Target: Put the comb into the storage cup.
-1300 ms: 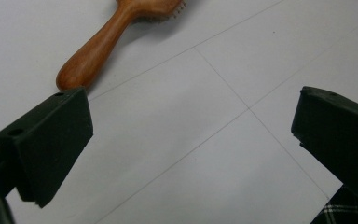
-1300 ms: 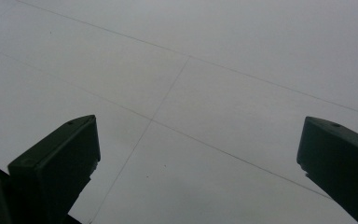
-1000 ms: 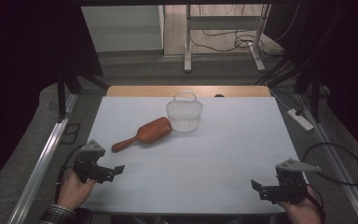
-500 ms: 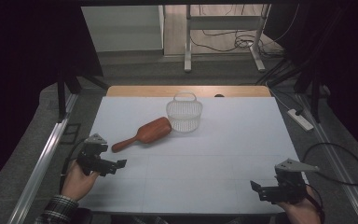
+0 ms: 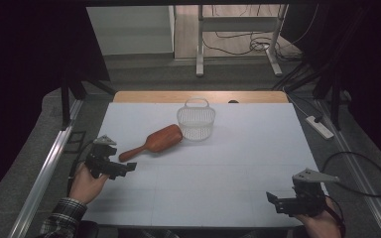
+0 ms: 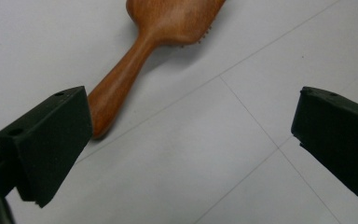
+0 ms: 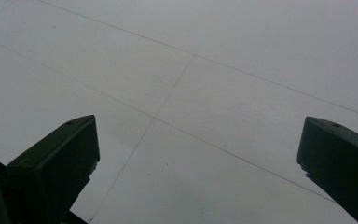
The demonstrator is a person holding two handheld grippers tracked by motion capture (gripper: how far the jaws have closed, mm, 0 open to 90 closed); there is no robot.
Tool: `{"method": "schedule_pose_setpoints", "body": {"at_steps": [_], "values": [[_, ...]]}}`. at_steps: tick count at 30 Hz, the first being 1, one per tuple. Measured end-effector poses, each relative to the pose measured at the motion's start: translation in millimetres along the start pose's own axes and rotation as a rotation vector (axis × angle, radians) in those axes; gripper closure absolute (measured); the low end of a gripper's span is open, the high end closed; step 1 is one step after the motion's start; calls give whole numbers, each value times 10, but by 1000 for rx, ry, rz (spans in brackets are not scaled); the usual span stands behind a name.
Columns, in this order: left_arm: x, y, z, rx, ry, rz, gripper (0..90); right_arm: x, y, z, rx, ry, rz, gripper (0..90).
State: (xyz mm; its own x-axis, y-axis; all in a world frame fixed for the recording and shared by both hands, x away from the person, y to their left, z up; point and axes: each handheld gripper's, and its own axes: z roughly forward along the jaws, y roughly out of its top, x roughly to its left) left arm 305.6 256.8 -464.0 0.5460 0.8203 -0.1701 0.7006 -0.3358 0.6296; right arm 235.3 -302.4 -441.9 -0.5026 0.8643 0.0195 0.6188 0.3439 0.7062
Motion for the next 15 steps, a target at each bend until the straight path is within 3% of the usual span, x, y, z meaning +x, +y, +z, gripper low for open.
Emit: {"method": "schedule_pose_setpoints", "body": {"at_steps": [15], "values": [[53,177,69,20,25,6,0,-1,2,4,7,1,-1,0]]}}
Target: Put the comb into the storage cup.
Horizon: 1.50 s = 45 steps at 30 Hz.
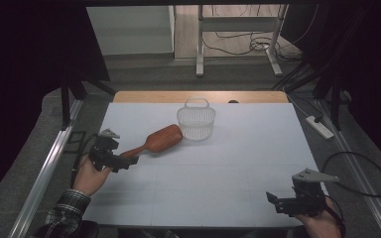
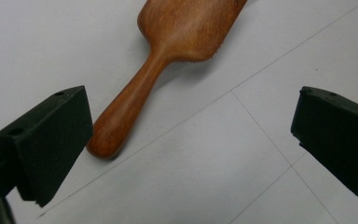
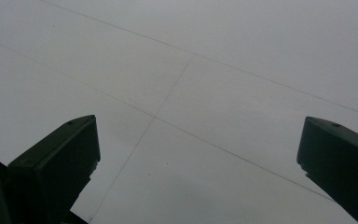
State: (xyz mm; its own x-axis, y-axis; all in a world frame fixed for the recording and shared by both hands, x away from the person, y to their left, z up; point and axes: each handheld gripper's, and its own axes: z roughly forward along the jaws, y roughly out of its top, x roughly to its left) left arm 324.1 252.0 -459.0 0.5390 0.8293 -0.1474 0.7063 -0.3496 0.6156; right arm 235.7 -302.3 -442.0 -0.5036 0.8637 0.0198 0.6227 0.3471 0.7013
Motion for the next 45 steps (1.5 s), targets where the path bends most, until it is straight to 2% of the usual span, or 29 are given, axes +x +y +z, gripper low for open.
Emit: {"method": "schedule_pose_setpoints", "body": {"at_steps": [13,27,41,45], "values": [[67,144,83,5,-1,-16,0,1,1,5,3,-1,-4,0],[107,298,192,15,-10,4,0,3,1,7,4,-1,-6,0],[177,428,317,39,19,27,0,3,3,13,11,-1,-5,0],[212,470,363,45,26,21,0,1,3,14,10,-2,-4,0]]}}
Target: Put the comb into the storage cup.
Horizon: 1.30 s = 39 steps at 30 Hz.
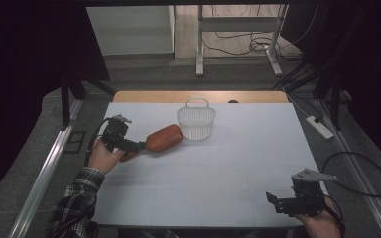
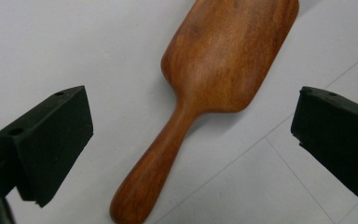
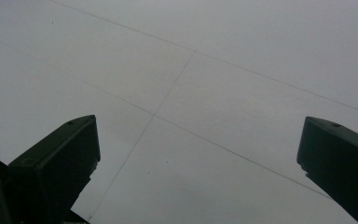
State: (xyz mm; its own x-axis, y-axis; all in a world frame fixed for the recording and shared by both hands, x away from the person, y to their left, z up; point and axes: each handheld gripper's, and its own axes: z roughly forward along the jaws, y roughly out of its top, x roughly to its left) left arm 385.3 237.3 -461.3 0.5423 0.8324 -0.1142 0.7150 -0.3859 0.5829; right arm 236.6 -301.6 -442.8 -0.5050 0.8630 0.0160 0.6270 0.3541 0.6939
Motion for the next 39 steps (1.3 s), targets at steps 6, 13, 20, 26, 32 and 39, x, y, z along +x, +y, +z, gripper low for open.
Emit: {"method": "schedule_pose_setpoints", "body": {"at_steps": [6,13,20,26,32,39], "values": [[35,66,82,19,17,2,0,1,0,1,1,0,0,0],[44,127,136,42,41,12,0,1,0,2,2,0,0,0],[88,84,166,42,50,-12,36,1,0,1,3,-1,0,0],[146,39,120,33,56,-25,303,3,1,4,5,-1,-2,0],[161,30,147,49,23,-11,650,4,2,7,8,-3,-3,0],[195,22,184,52,12,-9,890,4,3,12,13,-4,-4,0]]}}
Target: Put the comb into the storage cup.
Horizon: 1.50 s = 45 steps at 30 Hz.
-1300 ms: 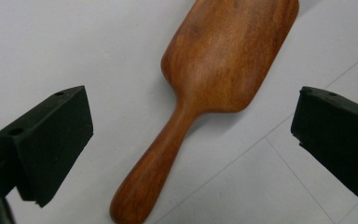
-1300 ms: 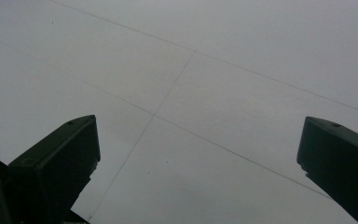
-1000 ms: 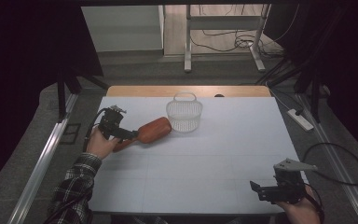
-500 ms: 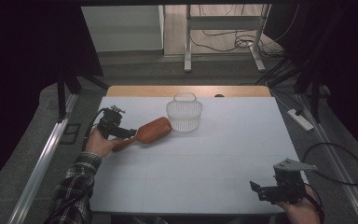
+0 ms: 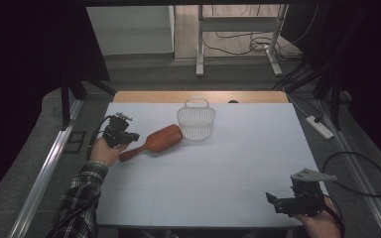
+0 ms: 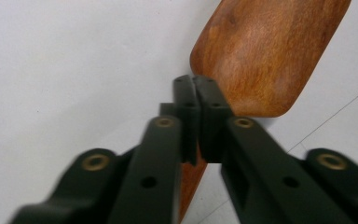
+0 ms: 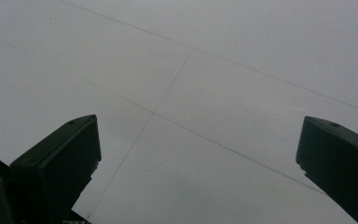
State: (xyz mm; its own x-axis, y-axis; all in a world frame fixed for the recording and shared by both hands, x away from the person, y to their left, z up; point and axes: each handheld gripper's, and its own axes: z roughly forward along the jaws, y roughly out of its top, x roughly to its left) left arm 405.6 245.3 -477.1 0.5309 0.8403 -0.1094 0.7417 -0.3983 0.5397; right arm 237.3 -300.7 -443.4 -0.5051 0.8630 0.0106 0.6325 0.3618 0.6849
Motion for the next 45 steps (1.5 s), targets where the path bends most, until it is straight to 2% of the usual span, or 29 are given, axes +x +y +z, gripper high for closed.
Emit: {"method": "schedule_pose_setpoints", "body": {"at_steps": [9,17,24,32,45], "values": [[106,-84,110,20,-5,-27,891,4,2,5,7,0,-4,1],[144,-165,265,87,1,-32,892,12,4,9,13,-1,-11,3],[161,-169,321,120,-7,-38,892,15,3,12,15,-1,-13,4],[132,-193,308,137,-26,-40,892,17,4,15,18,-3,-15,6],[9,-288,269,166,-48,-32,892,22,4,11,16,-1,-23,8]]}}
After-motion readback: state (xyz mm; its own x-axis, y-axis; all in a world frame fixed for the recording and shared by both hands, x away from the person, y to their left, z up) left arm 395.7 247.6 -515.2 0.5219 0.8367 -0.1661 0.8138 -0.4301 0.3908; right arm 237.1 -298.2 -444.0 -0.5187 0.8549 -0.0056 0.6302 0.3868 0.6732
